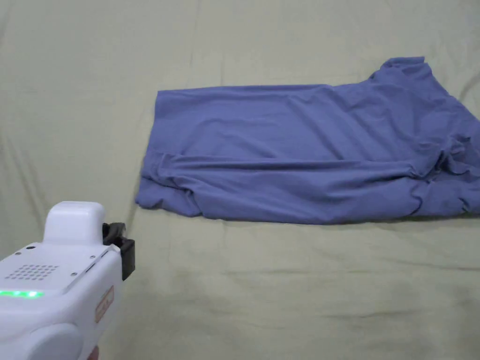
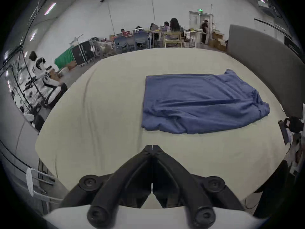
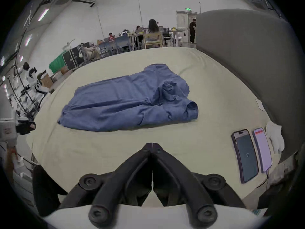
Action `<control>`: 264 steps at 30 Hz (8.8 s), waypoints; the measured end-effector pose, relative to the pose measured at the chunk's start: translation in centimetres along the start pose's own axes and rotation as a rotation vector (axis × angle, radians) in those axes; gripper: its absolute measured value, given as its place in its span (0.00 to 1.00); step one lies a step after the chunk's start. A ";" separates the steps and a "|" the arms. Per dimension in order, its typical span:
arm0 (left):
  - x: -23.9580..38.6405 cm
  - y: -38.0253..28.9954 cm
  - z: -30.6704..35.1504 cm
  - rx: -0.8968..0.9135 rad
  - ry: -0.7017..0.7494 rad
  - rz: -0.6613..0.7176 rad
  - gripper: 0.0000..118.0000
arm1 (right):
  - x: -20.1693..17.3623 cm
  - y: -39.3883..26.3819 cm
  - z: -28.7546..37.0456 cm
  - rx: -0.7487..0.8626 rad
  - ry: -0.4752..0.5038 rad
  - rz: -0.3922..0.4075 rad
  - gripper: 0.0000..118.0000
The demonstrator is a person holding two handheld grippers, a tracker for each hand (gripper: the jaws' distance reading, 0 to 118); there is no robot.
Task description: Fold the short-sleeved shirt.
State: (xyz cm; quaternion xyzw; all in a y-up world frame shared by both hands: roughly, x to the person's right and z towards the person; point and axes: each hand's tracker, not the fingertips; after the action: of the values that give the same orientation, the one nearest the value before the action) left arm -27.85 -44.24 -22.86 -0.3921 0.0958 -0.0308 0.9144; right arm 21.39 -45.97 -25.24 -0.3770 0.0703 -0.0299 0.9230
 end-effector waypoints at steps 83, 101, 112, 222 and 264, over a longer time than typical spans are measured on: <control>-1.8 6.7 7.7 0.240 -0.023 -0.002 0.00 | -4.5 4.9 5.8 0.143 0.094 0.104 0.03; -0.8 22.6 -36.3 -0.357 -0.096 0.086 0.74 | -2.1 8.4 -2.9 0.046 0.026 0.066 0.03; 2.0 21.9 -24.4 -0.115 -0.113 -0.201 0.02 | -0.3 9.2 -5.9 -0.013 0.069 0.028 0.03; -4.3 6.7 -5.3 -0.120 0.114 0.011 0.10 | -6.8 5.9 1.2 0.109 0.079 0.146 0.02; 30.1 5.4 -6.7 -0.317 -0.636 -0.290 0.00 | 0.4 3.3 1.0 0.032 0.000 0.011 0.02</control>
State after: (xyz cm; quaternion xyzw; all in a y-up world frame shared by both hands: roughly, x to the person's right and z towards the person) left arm 0.17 -49.24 -35.85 -0.5282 -0.2456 -0.0215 0.8126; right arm 21.92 -42.99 -26.85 -0.3617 0.0720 -0.0262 0.9291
